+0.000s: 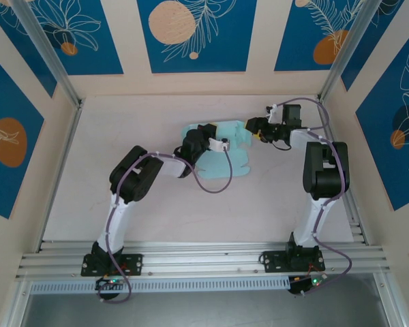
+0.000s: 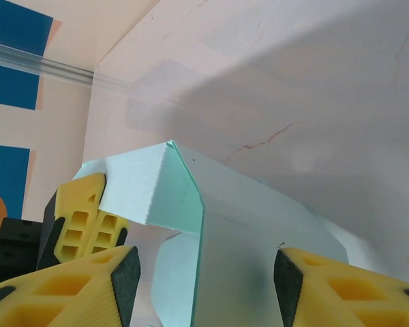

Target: Fold the paper box

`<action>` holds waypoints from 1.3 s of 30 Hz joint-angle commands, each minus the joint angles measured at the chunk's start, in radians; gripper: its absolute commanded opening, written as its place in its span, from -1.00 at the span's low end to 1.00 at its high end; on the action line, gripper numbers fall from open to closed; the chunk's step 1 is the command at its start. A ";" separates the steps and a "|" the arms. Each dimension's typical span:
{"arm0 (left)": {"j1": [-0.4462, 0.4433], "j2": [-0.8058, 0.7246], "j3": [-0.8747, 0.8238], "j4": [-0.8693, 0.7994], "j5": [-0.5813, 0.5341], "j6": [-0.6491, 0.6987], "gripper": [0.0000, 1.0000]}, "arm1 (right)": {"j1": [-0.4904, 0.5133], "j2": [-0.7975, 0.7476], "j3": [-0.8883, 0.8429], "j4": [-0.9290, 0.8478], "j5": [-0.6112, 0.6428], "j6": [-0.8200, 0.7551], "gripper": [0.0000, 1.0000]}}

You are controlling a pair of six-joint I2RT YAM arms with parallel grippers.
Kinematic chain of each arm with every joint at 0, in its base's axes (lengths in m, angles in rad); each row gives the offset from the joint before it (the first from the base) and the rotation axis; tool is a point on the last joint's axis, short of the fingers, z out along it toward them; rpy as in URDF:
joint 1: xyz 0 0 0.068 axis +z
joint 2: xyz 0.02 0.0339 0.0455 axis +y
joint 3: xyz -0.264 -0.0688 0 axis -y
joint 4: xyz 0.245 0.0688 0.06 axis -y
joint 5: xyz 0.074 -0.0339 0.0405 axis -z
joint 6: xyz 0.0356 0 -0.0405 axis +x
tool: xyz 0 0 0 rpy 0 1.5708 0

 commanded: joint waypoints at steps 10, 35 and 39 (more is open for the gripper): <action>0.001 0.015 -0.038 0.025 0.026 0.030 -1.00 | -0.026 0.039 -0.066 0.152 -0.123 0.026 0.13; 0.000 0.028 -0.090 0.056 0.027 0.094 -1.00 | -0.120 -0.014 -0.085 0.189 -0.070 0.219 0.08; 0.000 0.030 -0.085 0.055 0.028 0.094 -1.00 | -0.110 0.060 0.015 0.067 -0.031 0.193 0.00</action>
